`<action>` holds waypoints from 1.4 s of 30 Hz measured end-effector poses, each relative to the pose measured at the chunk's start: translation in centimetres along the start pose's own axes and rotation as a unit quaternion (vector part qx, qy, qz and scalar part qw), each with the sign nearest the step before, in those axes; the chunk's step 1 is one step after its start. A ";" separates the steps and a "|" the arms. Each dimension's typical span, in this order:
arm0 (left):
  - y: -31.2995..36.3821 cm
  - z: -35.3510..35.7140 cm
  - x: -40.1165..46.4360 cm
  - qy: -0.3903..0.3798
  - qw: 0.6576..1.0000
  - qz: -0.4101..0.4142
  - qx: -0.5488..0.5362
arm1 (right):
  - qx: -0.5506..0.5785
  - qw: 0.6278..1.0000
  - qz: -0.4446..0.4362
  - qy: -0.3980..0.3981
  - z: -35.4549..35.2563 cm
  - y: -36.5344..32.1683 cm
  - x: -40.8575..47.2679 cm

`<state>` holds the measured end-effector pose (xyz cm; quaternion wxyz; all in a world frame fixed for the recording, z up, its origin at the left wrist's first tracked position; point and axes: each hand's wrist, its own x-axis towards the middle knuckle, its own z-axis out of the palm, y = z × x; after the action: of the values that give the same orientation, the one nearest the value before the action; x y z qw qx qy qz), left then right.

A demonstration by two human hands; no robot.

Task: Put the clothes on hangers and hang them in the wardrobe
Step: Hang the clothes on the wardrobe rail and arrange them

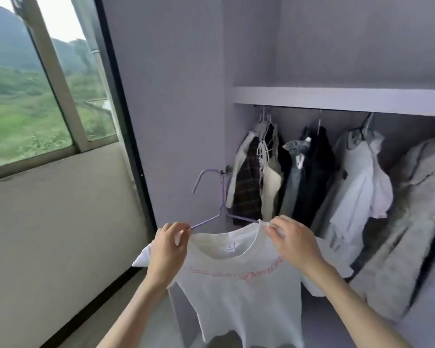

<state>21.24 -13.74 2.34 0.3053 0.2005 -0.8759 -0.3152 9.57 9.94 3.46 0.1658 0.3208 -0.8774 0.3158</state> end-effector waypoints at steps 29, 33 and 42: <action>21.5 31.4 12.5 -0.261 0.932 0.244 -0.053 | 0.164 0.925 0.341 0.028 -15.0 19.6 0.2; 22.7 30.2 16.9 -0.132 0.927 0.350 -0.001 | 0.189 0.916 0.346 0.078 -13.5 21.1 5.9; 26.3 29.8 29.0 0.018 0.876 0.472 0.094 | 0.174 0.906 0.329 0.201 -8.9 25.6 18.2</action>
<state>-23.89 2.23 13.58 0.4135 -0.2033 -0.8863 -0.0460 -20.18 22.74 7.60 0.1673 -0.0323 -0.8120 0.5583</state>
